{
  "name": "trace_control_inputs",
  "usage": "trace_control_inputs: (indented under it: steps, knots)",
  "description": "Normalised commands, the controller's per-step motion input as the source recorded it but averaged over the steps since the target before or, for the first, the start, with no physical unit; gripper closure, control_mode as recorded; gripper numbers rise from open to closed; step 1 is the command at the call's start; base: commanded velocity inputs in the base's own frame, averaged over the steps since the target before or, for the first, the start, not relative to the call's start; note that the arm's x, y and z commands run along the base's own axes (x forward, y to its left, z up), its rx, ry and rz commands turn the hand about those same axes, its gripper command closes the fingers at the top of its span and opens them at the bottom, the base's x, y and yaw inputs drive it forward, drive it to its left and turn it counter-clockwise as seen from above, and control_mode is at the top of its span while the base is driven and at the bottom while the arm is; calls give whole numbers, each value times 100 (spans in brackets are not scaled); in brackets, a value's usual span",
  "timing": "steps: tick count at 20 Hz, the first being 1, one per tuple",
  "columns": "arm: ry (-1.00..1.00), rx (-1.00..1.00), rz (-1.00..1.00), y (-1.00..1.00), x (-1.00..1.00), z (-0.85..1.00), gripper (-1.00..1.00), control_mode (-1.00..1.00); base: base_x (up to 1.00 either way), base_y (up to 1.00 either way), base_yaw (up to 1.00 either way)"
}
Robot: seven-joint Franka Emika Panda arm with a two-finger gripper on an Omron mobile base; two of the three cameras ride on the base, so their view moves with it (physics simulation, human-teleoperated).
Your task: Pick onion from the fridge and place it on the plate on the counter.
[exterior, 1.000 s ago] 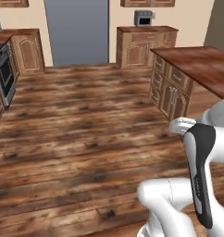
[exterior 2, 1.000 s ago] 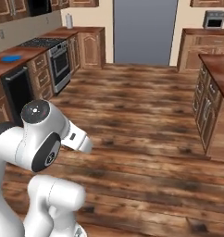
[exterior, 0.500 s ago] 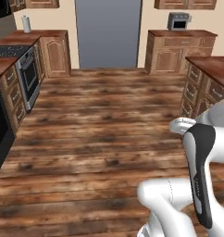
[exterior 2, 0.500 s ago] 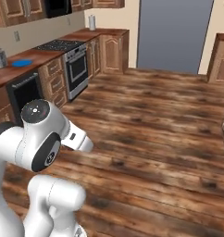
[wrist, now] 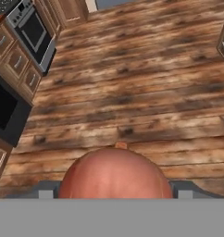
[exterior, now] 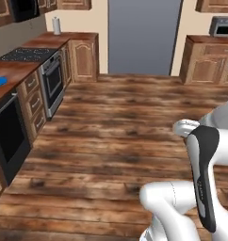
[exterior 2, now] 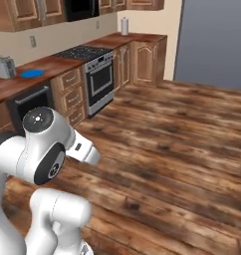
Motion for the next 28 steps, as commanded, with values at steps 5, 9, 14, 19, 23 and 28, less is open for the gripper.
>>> trace_control_inputs:
  steps: [5, 9, 14, 19, 23, 28]
  knots:
    - [0, 0, 0, 0, 0, 0, 100, 100, 100, 0, 33]
    - [0, 0, 0, 0, 0, 0, 100, 100, 100, 0, 35]
    - [0, 0, 0, 0, 0, 0, 100, 100, 100, 0, 37]
    - [0, 0, 0, 0, 0, 0, 100, 100, 100, 0, 38]
    - [0, 0, 0, 0, 0, 0, 100, 100, 100, 0, 39]
    - [0, 0, 0, 0, 0, 0, 100, 100, 100, 0, 38]
